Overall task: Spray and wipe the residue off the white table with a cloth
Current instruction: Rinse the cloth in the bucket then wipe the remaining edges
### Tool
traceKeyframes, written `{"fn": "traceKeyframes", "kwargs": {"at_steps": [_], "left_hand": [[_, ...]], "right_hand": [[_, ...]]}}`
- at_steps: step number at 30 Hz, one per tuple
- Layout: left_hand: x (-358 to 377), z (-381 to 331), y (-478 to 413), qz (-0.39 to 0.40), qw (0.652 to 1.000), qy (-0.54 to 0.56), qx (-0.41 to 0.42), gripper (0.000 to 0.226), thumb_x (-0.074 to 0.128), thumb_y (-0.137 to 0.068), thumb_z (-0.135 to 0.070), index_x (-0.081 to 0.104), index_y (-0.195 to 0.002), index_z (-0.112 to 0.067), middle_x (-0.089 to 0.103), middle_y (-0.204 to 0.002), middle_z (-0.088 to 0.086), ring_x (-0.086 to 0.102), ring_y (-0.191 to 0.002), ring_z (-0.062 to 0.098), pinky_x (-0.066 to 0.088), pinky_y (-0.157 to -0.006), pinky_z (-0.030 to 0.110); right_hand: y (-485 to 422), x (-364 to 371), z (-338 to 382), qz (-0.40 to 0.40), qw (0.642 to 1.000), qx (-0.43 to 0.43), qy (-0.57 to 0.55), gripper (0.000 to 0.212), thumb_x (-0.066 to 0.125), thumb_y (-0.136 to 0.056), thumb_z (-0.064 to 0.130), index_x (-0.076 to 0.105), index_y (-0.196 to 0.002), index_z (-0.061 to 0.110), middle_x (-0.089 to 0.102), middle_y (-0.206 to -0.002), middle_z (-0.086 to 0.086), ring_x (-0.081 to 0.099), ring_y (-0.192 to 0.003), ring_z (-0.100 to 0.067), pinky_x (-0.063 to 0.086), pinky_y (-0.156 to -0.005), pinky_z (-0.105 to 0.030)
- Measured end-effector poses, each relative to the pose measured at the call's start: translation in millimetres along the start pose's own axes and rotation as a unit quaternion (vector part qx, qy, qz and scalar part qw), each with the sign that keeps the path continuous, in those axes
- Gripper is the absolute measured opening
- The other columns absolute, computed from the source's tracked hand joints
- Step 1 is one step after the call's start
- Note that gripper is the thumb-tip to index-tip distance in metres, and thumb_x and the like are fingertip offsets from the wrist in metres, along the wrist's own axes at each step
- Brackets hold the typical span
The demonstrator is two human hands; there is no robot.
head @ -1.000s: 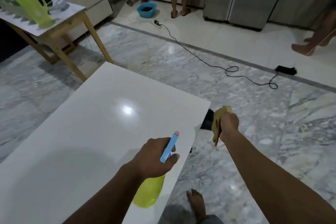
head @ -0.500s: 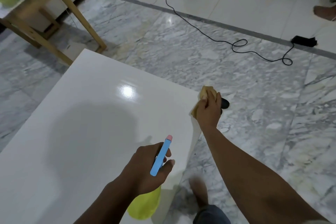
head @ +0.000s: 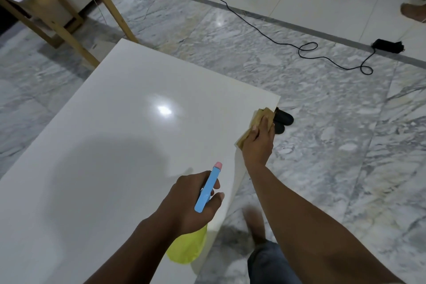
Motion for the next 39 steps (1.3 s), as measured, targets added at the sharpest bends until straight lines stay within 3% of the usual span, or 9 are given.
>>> {"fn": "traceKeyframes", "kwargs": {"at_steps": [3,10,13,17,28,39], "left_hand": [[3,12,40,-0.007,1.000,-0.009,0.019,0.023,0.065,-0.084,-0.046,0.065,-0.095,-0.026,0.070,-0.081,-0.005,0.067,-0.072,0.018,0.053,-0.066,0.021],[8,62,175,-0.018,0.998,-0.016,0.055,0.021,0.067,-0.086,-0.044,0.063,-0.094,-0.024,0.071,-0.080,-0.002,0.068,-0.071,0.023,0.054,-0.067,0.028],[12,86,233,-0.010,0.999,-0.019,0.031,0.024,0.065,-0.086,-0.046,0.065,-0.095,-0.023,0.071,-0.081,-0.001,0.068,-0.073,0.023,0.055,-0.070,0.033],[12,110,297,0.014,1.000,-0.023,-0.004,0.023,0.063,-0.084,-0.048,0.063,-0.094,-0.028,0.073,-0.087,-0.004,0.070,-0.080,0.019,0.057,-0.074,0.027],[39,136,404,-0.014,0.999,-0.027,0.011,0.013,0.070,-0.090,-0.037,0.065,-0.098,-0.027,0.071,-0.085,-0.005,0.068,-0.078,0.018,0.058,-0.074,0.033],[58,184,581,-0.058,0.997,-0.007,-0.050,0.015,0.070,-0.091,-0.037,0.065,-0.100,-0.026,0.072,-0.089,-0.005,0.069,-0.079,0.019,0.050,-0.067,0.012]], "right_hand": [[37,-1,-7,0.013,1.000,0.003,0.003,0.049,0.040,-0.106,0.026,0.033,-0.154,0.027,0.020,-0.165,-0.007,0.031,-0.147,-0.026,0.038,-0.108,-0.047],[182,3,-45,0.031,0.999,-0.003,-0.004,0.048,0.039,-0.106,0.027,0.033,-0.154,0.030,0.020,-0.165,-0.007,0.037,-0.143,-0.030,0.036,-0.110,-0.046],[254,3,-63,0.035,0.999,0.003,-0.017,0.048,0.040,-0.106,0.027,0.034,-0.153,0.030,0.019,-0.165,-0.006,0.033,-0.146,-0.028,0.035,-0.111,-0.046],[334,3,-78,0.046,0.999,0.009,-0.006,0.049,0.040,-0.106,0.027,0.032,-0.154,0.028,0.019,-0.165,-0.008,0.033,-0.145,-0.029,0.035,-0.112,-0.043],[469,-3,-117,0.098,0.995,-0.009,-0.004,0.052,0.041,-0.105,0.021,0.031,-0.154,0.030,0.018,-0.165,-0.005,0.036,-0.144,-0.029,0.038,-0.113,-0.042],[636,-7,-165,0.159,0.987,-0.027,0.008,0.054,0.043,-0.104,0.020,0.029,-0.154,0.030,0.021,-0.164,-0.006,0.035,-0.144,-0.030,0.034,-0.115,-0.042]]}}
Point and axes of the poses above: each hand's wrist, its own y-axis away from the middle knuckle, its own x-axis out of the palm, z = x × y, the point moved 3 cm from there along -y, towards the middle knuckle
